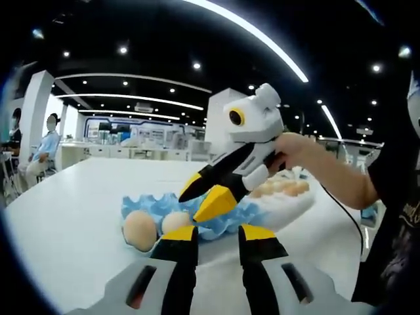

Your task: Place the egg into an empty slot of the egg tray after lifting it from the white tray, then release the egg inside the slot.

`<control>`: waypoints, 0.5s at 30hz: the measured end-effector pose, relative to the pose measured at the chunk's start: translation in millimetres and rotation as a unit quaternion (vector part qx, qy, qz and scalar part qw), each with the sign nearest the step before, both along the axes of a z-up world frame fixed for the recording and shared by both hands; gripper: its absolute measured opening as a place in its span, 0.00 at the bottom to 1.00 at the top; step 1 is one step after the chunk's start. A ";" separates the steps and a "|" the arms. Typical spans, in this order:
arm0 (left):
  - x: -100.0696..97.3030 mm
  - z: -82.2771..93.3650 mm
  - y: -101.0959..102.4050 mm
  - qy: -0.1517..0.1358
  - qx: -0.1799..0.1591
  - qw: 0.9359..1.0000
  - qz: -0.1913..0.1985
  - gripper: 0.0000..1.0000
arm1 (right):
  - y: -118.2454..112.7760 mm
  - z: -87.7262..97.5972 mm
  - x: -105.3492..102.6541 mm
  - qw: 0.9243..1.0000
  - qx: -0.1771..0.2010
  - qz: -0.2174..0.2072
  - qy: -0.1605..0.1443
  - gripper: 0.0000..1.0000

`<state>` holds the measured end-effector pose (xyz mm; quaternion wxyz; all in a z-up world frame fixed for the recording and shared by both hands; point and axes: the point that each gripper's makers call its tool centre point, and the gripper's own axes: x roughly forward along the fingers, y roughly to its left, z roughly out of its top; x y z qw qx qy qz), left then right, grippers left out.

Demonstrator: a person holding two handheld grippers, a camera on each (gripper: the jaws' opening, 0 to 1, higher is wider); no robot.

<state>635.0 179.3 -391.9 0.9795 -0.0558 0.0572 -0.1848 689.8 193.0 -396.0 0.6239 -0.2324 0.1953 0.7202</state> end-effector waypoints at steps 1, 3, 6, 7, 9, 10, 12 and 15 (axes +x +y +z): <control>0.1 -0.1 -0.6 0.001 0.000 1.000 0.000 0.24 | -2.1 0.6 -0.5 1.000 0.000 0.000 0.000 0.33; 0.7 -0.7 -2.9 0.002 0.003 1.000 -0.001 0.24 | -5.9 5.6 -3.3 1.000 0.009 0.001 0.007 0.34; 1.5 1.0 -6.9 0.002 0.006 1.000 -0.003 0.25 | -13.8 9.8 1.5 1.000 0.013 -0.001 0.000 0.34; 1.7 1.6 -7.5 0.002 0.006 1.000 -0.004 0.25 | -15.4 9.3 0.4 1.000 0.014 -0.001 0.000 0.34; 2.5 3.3 -9.6 0.001 0.008 1.000 -0.007 0.25 | -19.3 10.1 1.2 1.000 0.017 -0.004 0.001 0.34; 2.7 4.3 -11.3 0.000 0.009 1.000 -0.008 0.25 | -22.8 10.2 2.8 1.000 0.018 -0.008 0.001 0.34; 3.0 5.6 -13.8 0.000 0.012 1.000 -0.010 0.25 | -28.5 13.1 0.5 1.000 0.025 -0.009 0.013 0.34; 3.5 6.1 -17.8 -0.001 0.013 1.000 -0.012 0.25 | -37.8 15.3 -6.4 1.000 0.029 -0.011 0.005 0.35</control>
